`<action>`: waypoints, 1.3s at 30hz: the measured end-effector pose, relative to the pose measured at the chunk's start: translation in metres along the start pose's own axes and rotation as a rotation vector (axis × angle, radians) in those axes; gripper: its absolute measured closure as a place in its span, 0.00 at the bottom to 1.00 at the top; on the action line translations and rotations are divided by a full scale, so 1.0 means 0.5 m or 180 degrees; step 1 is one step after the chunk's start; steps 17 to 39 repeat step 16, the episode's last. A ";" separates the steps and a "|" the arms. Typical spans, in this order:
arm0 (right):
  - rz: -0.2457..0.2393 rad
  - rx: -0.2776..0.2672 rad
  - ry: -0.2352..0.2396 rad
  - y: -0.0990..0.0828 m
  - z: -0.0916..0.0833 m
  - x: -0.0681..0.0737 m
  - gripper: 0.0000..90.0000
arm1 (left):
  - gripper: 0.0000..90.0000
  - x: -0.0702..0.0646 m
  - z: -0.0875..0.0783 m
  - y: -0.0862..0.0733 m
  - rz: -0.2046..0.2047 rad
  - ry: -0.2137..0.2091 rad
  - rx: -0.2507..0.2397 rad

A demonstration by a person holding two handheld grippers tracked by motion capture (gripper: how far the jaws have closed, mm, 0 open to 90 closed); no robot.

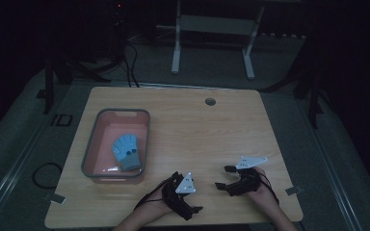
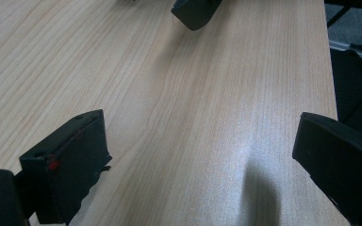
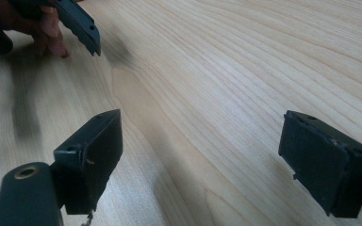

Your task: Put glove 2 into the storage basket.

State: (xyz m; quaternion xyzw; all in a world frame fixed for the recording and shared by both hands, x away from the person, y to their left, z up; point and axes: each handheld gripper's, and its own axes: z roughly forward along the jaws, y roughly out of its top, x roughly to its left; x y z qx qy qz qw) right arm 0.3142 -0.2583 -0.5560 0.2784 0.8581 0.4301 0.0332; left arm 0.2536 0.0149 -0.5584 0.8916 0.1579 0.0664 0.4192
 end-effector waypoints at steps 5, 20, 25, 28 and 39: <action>-0.0056 0.0006 -0.0110 -0.003 0.003 0.001 0.16 | 0.05 -0.001 -0.003 -0.005 -0.0023 0.0041 -0.0051; -0.0077 -0.0008 -0.0158 -0.004 0.003 -0.002 0.16 | 0.05 -0.002 -0.003 -0.007 -0.0029 0.0034 -0.0068; -0.0077 -0.0008 -0.0158 -0.004 0.003 -0.002 0.16 | 0.05 -0.002 -0.003 -0.007 -0.0029 0.0034 -0.0068; -0.0077 -0.0008 -0.0158 -0.004 0.003 -0.002 0.16 | 0.05 -0.002 -0.003 -0.007 -0.0029 0.0034 -0.0068; -0.0077 -0.0008 -0.0158 -0.004 0.003 -0.002 0.16 | 0.05 -0.002 -0.003 -0.007 -0.0029 0.0034 -0.0068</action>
